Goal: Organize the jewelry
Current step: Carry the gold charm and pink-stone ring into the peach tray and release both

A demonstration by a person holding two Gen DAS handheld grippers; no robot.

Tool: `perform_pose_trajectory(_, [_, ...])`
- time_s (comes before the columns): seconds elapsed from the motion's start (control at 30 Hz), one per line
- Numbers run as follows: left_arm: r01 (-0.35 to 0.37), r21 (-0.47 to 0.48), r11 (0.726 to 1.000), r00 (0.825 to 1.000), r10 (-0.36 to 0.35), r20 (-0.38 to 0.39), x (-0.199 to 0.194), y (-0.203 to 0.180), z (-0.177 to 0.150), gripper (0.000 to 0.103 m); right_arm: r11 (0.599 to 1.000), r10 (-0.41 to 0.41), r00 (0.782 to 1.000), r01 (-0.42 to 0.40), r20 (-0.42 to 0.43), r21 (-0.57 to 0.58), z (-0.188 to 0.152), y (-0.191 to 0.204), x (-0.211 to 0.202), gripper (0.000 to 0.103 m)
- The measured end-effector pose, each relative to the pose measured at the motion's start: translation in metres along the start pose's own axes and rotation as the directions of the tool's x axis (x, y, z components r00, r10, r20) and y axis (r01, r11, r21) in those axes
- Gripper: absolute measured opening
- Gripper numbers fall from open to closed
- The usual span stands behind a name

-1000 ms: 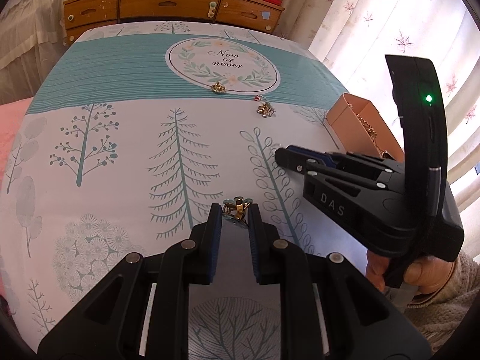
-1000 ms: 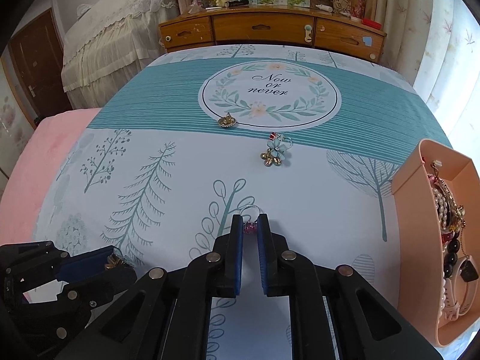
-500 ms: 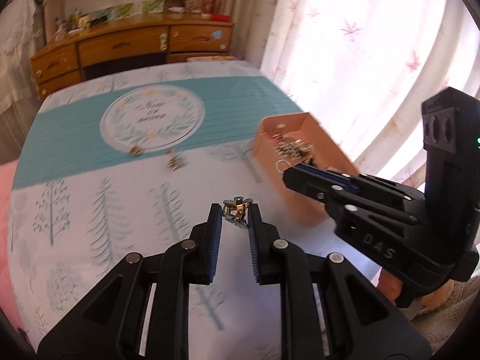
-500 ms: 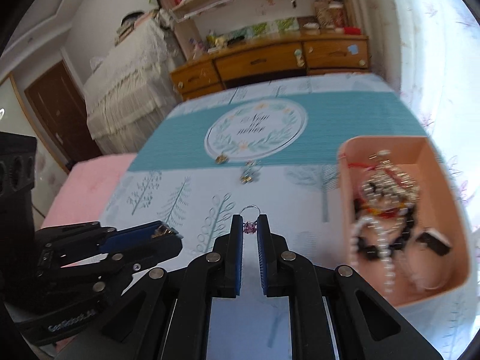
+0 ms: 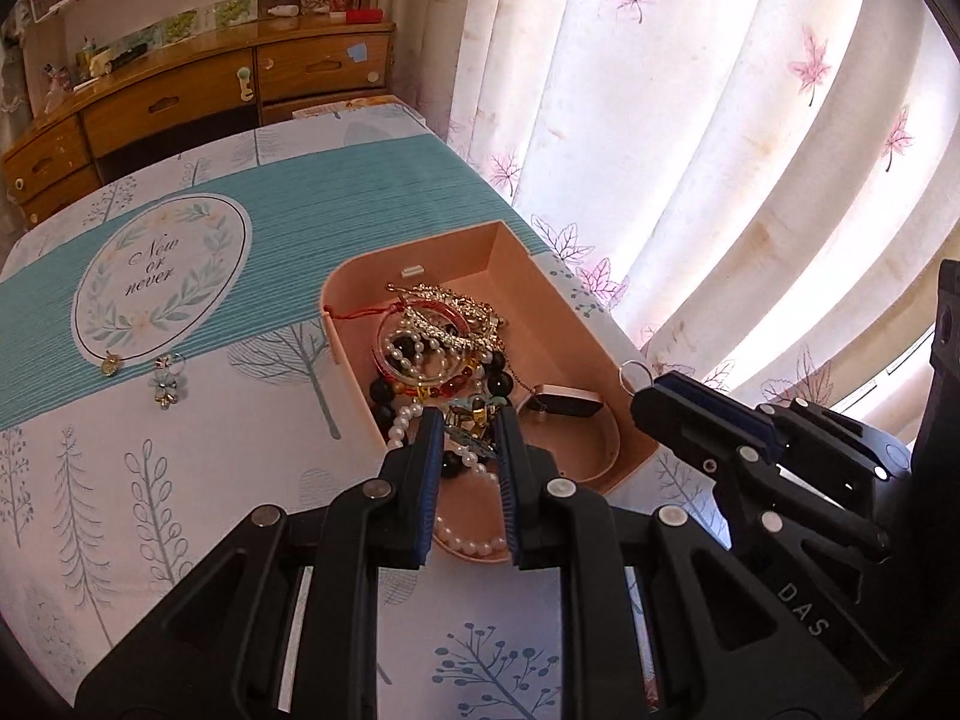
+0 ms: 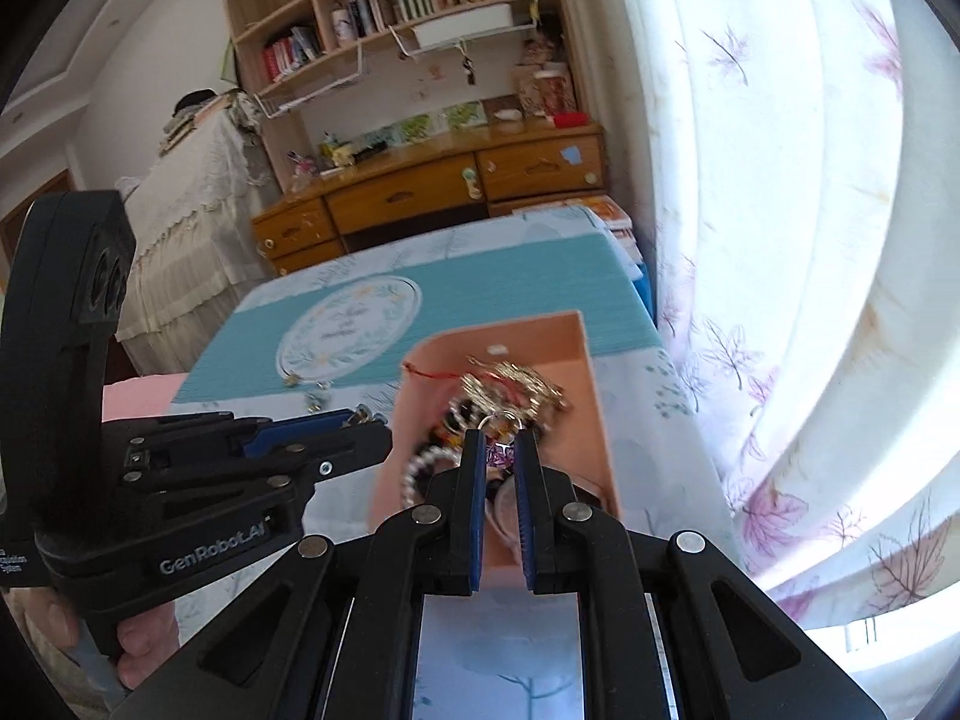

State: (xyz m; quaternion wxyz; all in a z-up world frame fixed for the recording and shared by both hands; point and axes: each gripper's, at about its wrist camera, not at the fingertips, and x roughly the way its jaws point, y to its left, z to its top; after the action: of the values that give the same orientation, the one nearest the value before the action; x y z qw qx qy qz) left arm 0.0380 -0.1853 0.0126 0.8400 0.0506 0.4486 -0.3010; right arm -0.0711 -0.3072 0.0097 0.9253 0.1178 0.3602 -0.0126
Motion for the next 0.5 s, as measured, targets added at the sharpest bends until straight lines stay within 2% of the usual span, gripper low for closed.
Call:
perform_pose_trajectory(0.27, [-0.034,-0.002,0.999,0.999,0.034,-0.032,0.020,0.000,-0.008,0.015,1.000,0.002,0.999,-0.002,-0.054,0.015,-0.013,-0.032,0.020,0.009])
perform_pose_trajectory(0.4, [-0.052,0.002,0.999,0.998,0.052,-0.044,0.022,0.004,-0.013,0.016,1.000,0.009,0.997,-0.008,-0.082,0.010,-0.018,-0.029,0.031,0.009])
perform_pose_trajectory(0.5, [-0.032,-0.008,0.999,0.998,0.031,-0.058,0.020,0.008,-0.017,0.019,1.000,0.020,0.995,-0.020,-0.101,0.004,-0.019,-0.025,0.039,0.009])
